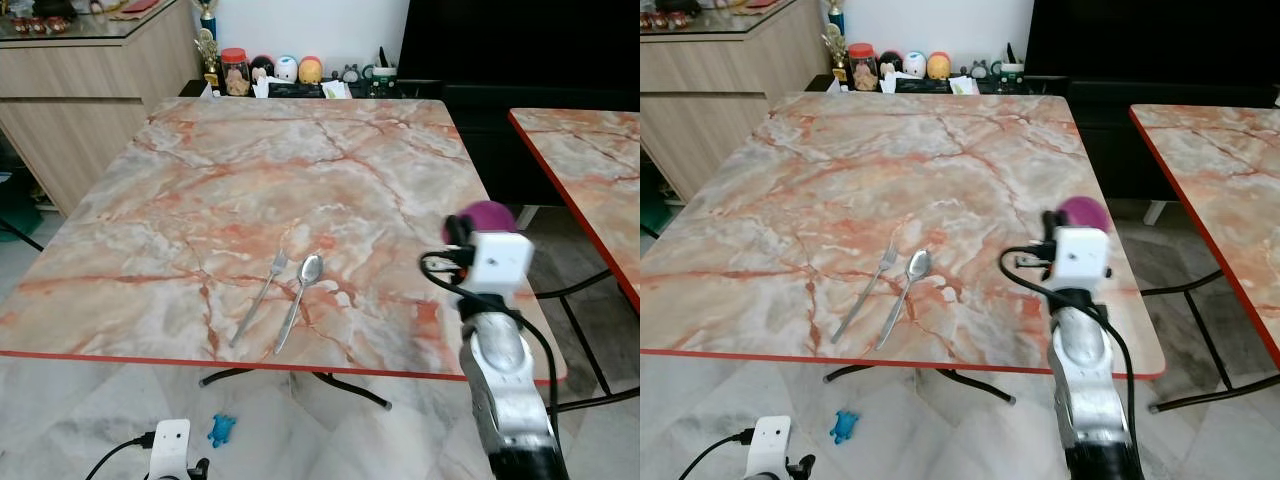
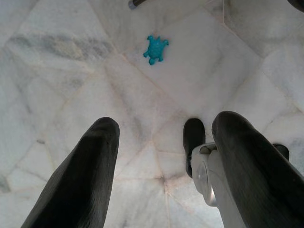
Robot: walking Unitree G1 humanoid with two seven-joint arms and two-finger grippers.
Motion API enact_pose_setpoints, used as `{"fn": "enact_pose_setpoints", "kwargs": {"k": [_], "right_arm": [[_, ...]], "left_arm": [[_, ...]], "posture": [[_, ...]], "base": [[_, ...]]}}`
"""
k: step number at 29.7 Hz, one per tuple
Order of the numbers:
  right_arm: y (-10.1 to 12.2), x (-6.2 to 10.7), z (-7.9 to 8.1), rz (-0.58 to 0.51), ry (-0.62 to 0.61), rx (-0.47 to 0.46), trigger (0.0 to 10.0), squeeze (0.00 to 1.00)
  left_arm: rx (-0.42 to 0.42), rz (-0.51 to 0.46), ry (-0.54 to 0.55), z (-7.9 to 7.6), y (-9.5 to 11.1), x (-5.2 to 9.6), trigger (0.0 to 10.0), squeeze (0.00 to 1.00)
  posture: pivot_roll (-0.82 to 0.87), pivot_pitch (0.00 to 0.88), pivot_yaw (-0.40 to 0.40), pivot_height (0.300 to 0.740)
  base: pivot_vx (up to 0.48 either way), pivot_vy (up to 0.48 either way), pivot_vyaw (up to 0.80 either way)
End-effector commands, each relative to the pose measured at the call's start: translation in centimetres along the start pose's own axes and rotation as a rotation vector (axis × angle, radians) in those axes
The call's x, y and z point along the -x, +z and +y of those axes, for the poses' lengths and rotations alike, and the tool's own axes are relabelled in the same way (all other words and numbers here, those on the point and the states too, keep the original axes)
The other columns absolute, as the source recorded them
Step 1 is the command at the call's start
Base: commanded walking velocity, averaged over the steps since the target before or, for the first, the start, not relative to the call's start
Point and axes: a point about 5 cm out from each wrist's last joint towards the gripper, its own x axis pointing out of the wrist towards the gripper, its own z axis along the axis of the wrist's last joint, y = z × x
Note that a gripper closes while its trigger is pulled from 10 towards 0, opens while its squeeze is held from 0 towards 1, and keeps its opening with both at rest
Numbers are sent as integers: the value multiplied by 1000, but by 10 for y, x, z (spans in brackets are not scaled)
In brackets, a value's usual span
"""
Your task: Setting the table
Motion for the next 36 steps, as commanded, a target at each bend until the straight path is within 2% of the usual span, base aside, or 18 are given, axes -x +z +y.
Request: {"fn": "enact_pose_setpoints", "kwargs": {"k": [1,7,12,23,25,28,36], "right_arm": [[12,-1,5,-69,17,-26,10000,0],[19,-5,19,-113,58,-60,10000,0],[22,-12,24,-128,76,-69,10000,0],[20,-17,19,-111,61,-73,10000,0],[20,-17,19,-103,52,-111,10000,0],[20,-16,20,-107,55,-116,10000,0],[21,-16,23,-117,74,-110,10000,0]], "left_arm": [[-16,27,1,2,-6,1,10000,0],[-16,29,1,3,-6,1,10000,0],[-37,26,1,2,-6,1,10000,0],[-26,29,0,0,-8,1,10000,0],[-26,30,1,1,-9,1,10000,0],[-25,31,1,1,-9,2,10000,0],[-27,32,2,2,-10,2,10000,0]], "posture": [[-15,14,18,740],[-14,0,13,740],[-12,0,10,740],[-15,0,5,740],[-17,0,5,740],[-17,0,6,740],[-18,0,5,740]], "base": [[0,0,0],[0,0,0],[0,-54,0],[0,-390,0],[0,-480,-788],[0,-480,-788],[0,-480,0]]}}
